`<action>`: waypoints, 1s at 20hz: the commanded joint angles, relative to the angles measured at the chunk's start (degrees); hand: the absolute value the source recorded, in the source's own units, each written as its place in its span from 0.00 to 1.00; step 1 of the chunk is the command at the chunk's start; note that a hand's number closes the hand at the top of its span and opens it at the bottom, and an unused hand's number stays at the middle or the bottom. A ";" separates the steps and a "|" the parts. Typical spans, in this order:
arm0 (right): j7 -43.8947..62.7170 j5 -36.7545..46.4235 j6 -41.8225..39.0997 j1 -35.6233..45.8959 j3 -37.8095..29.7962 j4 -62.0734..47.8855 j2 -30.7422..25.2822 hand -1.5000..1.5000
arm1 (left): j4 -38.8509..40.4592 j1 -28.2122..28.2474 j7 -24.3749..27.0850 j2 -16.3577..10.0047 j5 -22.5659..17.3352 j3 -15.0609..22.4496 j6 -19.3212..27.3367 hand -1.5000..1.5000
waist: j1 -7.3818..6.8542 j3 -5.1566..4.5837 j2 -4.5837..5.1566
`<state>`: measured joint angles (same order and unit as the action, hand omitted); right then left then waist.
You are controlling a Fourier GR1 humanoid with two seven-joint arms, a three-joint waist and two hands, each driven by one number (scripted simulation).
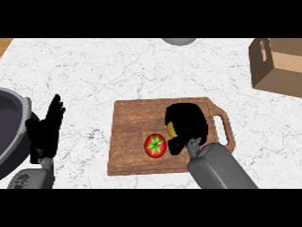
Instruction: Pick the lemon from the cutting board and place it in the cardboard box
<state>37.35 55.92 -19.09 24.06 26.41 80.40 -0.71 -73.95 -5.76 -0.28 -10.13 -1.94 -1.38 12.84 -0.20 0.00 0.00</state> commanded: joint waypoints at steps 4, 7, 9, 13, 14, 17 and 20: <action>-4.50 3.45 1.39 2.12 -2.59 -0.92 0.65 1.00 | 3.52 -2.87 0.56 1.11 1.51 -0.96 -0.09 0.50 | 0.15 -0.01 0.03; -19.12 -3.02 -1.15 -12.18 -3.48 12.60 -18.29 1.00 | -4.92 3.20 -2.37 -0.18 0.52 -0.28 -0.30 0.50 | 1.20 0.07 -0.36; -25.36 -6.21 -3.20 -17.54 -5.28 18.90 -25.89 1.00 | -2.58 3.86 0.02 -0.34 -0.90 -2.13 -0.85 0.50 | 3.13 0.03 -0.67; -41.41 -10.32 2.59 -26.21 -13.18 20.42 -37.94 1.00 | -3.93 3.25 -2.27 0.12 0.24 -1.09 0.26 0.50 | 2.65 0.12 -0.40; -41.95 -12.36 0.90 -27.05 -16.89 24.01 -40.75 1.00 | -4.39 3.43 -2.27 -0.80 -0.31 -1.75 -0.55 0.50 | 2.62 0.05 -0.50; -48.73 -16.92 3.48 -31.76 -24.67 26.86 -43.77 1.00 | -3.46 5.41 0.38 -1.03 -1.03 -2.56 -1.78 0.50 | 2.03 0.01 -0.42; -52.09 -24.54 0.02 -32.91 -33.71 31.30 -46.78 1.00 | -0.51 0.29 -1.64 1.38 2.11 -0.79 2.12 0.50 | 2.61 -0.02 -0.33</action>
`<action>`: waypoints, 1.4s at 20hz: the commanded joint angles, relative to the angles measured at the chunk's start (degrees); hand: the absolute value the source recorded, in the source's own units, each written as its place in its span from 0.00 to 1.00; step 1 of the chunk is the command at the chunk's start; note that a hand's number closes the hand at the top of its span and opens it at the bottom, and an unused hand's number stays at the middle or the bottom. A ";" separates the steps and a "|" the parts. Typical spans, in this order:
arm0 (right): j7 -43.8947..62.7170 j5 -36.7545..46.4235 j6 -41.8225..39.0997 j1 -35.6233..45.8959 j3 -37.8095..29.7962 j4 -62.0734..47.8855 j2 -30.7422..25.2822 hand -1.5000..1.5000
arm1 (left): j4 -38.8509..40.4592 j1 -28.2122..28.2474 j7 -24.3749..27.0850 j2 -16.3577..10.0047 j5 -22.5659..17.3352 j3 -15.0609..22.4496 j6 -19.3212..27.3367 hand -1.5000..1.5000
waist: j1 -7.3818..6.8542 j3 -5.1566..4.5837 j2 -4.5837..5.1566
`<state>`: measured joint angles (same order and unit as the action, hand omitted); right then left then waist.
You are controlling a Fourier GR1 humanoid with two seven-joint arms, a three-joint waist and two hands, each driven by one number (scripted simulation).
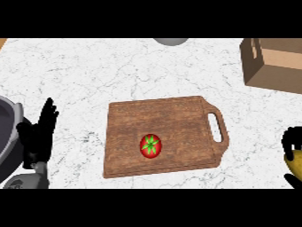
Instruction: Pick the lemon from the cutting board and place it in the cardboard box
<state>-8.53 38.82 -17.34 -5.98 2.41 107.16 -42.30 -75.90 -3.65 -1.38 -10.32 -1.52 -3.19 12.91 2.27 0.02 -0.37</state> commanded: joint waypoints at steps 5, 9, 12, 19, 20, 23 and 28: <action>-2.09 -19.81 -6.63 -6.63 -22.75 13.32 -2.72 1.00 | 2.22 -3.39 -0.65 0.44 0.63 -0.18 0.48 0.50 | 0.47 -0.11 -0.04; -2.22 -27.88 -12.86 -4.98 -36.22 10.25 -6.16 1.00 | -3.07 1.02 -1.63 1.54 1.60 2.15 0.42 0.50 | -0.99 -0.05 0.03; -1.86 -27.54 -14.04 -0.56 -39.73 3.90 -7.88 1.00 | -0.93 2.51 2.42 1.54 0.44 0.83 -1.21 0.50 | -1.93 -0.05 0.29; -6.33 -22.74 -10.08 13.40 -36.30 -14.74 -12.59 1.00 | -2.37 -1.57 -2.54 0.87 0.47 0.79 -1.91 0.50 | -3.04 0.00 0.49; -6.39 -21.48 -9.29 16.10 -34.21 -18.66 -13.58 1.00 | -2.39 -1.44 -2.71 0.98 1.50 1.34 -1.30 0.50 | -3.32 0.00 0.56; -3.15 -21.49 -8.57 22.38 -29.95 -21.88 -12.74 1.00 | -1.70 -4.71 -5.46 -1.99 -0.29 -0.62 -4.46 0.50 | -3.45 -0.02 0.59; -11.00 -17.40 -6.07 33.77 -25.22 -40.46 -15.01 1.00 | -2.42 -1.45 -2.72 0.11 0.79 0.91 -3.81 0.50 | -4.43 0.01 0.75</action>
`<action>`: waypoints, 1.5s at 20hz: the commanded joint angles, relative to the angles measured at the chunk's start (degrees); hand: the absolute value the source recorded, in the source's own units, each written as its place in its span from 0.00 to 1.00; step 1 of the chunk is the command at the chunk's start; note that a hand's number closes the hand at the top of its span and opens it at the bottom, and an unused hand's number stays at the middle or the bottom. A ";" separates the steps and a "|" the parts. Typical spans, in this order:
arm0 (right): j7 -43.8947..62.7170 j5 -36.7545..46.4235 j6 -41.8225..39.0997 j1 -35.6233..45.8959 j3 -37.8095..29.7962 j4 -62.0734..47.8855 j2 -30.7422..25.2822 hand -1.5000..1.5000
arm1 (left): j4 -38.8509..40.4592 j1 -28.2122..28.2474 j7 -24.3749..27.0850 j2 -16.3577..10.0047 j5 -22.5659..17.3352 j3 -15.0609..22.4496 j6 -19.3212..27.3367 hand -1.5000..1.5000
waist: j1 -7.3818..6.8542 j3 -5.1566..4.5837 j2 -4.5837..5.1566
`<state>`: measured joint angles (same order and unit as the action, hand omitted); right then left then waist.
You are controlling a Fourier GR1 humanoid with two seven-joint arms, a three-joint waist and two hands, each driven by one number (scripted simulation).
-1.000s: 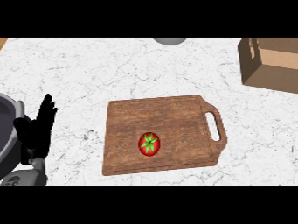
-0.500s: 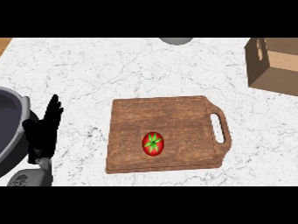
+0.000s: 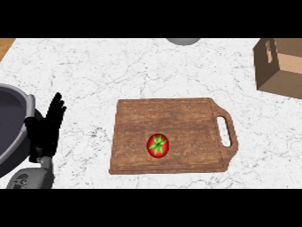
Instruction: Pick the lemon from the cutting board and place it in the cardboard box
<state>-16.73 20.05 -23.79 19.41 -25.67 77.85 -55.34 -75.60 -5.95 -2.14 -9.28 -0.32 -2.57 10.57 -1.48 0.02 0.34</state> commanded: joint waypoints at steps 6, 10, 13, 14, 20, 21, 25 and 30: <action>-11.72 10.76 10.68 17.33 10.36 -28.52 3.53 1.00 | 2.46 -2.89 0.90 -0.09 0.22 -0.54 -0.65 0.50 | -1.44 0.06 0.50; -11.56 16.70 18.00 22.79 13.80 -35.70 7.16 1.00 | -0.60 -1.47 -0.78 1.03 0.85 1.20 -0.30 0.50 | -2.34 0.11 0.57; -14.60 15.03 16.11 25.38 10.15 -46.67 4.52 1.00 | -0.54 -2.67 -1.76 2.59 2.14 2.41 1.38 0.50 | -1.89 0.16 0.64; -14.18 17.06 18.49 25.92 12.01 -48.40 7.20 1.00 | -0.86 -1.54 -0.40 1.58 0.32 0.40 0.36 0.50 | -2.18 0.14 0.66; -18.62 14.79 12.69 29.75 9.35 -58.65 6.24 0.00 | 1.96 -4.06 0.49 1.42 0.62 0.34 -0.27 0.50 | -2.59 0.28 1.48; -19.58 14.46 13.03 30.40 8.94 -59.66 7.15 0.00 | 0.38 -2.29 0.15 1.90 1.23 1.15 0.33 0.50 | -2.79 0.29 1.24; -25.14 9.90 9.10 31.58 4.80 -62.16 7.56 0.00 | 1.01 -0.81 1.71 0.96 0.42 0.56 -1.42 0.50 | -2.30 0.29 1.09; -28.25 2.80 -2.85 33.05 -1.66 -66.79 4.90 0.00 | 1.35 -2.28 1.02 1.42 0.76 0.57 -0.59 0.50 | -1.86 0.38 1.32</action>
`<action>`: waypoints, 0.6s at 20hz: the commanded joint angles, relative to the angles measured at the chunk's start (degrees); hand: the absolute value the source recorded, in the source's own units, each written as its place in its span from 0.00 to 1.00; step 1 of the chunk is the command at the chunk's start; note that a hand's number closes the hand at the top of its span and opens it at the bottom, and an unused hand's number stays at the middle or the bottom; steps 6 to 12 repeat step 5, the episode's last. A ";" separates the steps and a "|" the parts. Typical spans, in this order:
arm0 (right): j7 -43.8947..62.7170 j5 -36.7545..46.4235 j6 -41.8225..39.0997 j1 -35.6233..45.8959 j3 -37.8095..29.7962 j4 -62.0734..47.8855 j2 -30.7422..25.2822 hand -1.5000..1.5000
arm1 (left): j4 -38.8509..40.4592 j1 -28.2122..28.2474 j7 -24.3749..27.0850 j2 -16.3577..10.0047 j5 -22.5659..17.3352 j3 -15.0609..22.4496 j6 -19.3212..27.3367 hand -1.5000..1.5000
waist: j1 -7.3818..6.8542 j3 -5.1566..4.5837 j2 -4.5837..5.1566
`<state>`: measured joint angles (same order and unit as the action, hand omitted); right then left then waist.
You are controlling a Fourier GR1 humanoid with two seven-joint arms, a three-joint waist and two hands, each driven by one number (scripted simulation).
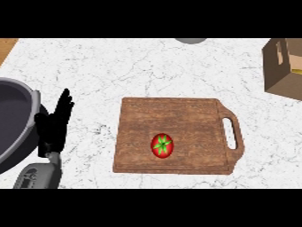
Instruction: Pick the lemon from the cutting board and place it in the cardboard box
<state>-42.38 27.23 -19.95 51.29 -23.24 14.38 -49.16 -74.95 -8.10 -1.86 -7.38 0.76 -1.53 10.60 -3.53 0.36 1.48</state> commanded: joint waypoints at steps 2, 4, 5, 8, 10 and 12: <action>0.47 -6.30 -9.56 1.76 -6.23 -5.87 -3.24 0.00 | 0.36 -0.98 -0.25 -1.01 -0.06 -1.06 0.10 0.50 | 0.28 0.03 0.14; 0.39 -7.60 -10.57 0.94 -7.65 -6.68 -5.08 0.00 | 0.75 0.36 1.12 -0.15 0.18 -0.25 -0.14 0.50 | 0.40 0.05 0.24; 2.84 -8.17 -10.59 2.36 -8.25 -7.11 -5.67 0.00 | 1.05 0.05 1.06 0.20 0.52 -0.10 0.39 0.50 | 0.16 0.02 0.25; 2.84 -8.17 -10.59 2.36 -8.25 -7.11 -5.67 0.00 | 1.05 0.05 1.06 0.20 0.52 -0.10 0.39 0.50 | 0.16 0.02 0.25; 2.84 -8.17 -10.59 2.36 -8.25 -7.11 -5.67 0.00 | 1.05 0.05 1.06 0.20 0.52 -0.10 0.39 0.50 | 0.16 0.02 0.25; 2.84 -8.17 -10.59 2.36 -8.25 -7.11 -5.67 0.00 | 1.05 0.05 1.06 0.20 0.52 -0.10 0.39 0.50 | 0.16 0.02 0.25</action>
